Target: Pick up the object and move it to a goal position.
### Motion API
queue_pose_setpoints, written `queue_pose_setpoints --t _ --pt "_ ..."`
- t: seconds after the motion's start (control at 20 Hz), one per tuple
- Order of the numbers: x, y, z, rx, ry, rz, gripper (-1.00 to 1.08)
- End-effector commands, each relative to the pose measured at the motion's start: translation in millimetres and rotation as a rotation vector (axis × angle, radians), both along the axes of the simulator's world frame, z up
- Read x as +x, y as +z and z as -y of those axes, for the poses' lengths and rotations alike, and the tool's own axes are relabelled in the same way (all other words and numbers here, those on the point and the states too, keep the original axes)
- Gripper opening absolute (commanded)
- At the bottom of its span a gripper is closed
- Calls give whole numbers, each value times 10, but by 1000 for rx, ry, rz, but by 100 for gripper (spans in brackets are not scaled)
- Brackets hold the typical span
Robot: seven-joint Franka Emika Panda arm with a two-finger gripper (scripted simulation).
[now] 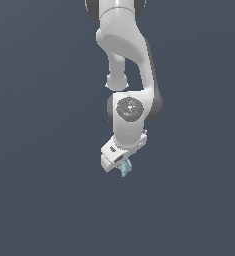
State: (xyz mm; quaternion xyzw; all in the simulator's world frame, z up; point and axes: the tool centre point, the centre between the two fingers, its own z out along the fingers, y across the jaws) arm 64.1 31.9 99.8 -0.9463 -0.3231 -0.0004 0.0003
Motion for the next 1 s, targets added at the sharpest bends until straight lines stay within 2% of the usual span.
queue_pose_setpoints --t 0.0,0.35,0.95 --pt "16 -23 5 -1 19 0 100" --pt "16 -65 9 -1 21 -1 100" --pt "11 -536 7 -1 26 -1 100"
